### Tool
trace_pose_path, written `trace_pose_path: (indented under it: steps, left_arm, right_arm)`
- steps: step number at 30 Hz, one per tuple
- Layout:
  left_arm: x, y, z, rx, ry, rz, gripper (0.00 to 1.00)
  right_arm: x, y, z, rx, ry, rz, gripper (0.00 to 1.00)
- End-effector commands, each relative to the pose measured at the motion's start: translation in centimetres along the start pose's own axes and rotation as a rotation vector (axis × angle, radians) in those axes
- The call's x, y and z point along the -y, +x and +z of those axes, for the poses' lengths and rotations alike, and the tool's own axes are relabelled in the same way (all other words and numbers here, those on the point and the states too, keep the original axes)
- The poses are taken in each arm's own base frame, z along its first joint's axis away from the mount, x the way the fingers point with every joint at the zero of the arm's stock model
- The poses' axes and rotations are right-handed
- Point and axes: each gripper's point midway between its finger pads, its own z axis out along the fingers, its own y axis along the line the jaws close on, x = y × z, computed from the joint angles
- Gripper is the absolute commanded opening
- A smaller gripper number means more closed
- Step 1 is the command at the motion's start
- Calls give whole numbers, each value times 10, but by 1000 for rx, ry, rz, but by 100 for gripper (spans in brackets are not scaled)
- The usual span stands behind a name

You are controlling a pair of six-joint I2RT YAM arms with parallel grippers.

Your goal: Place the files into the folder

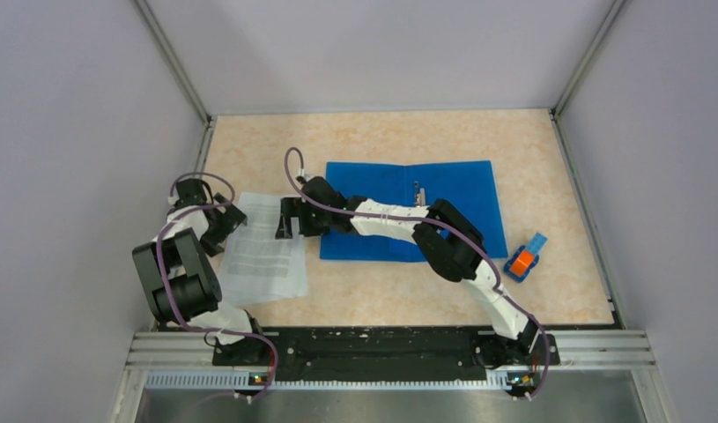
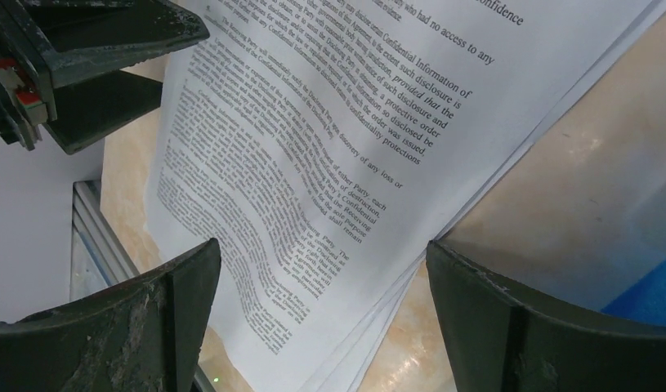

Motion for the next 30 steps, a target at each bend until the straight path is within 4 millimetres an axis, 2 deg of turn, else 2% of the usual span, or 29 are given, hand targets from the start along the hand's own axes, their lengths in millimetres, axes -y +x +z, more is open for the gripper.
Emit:
trace_pose_path:
  steps: [1, 10, 16, 26, 30]
  left_arm:
    - [9, 31, 1, -134, 46, -21, 99]
    - [14, 42, 1, -178, 56, 3, 99]
    - [20, 48, 0, -203, 76, 20, 99]
    - [34, 63, -2, -283, 143, 44, 87]
    - [39, 64, -4, -300, 170, 38, 82]
  right_arm:
    - [13, 37, 19, -108, 36, 30, 96]
    - [12, 42, 36, -142, 6, 43, 96]
    - [2, 38, 45, -151, -58, 47, 96]
    - [-8, -1, 44, -115, -219, 127, 94]
    - [-9, -17, 41, -91, -270, 153, 84]
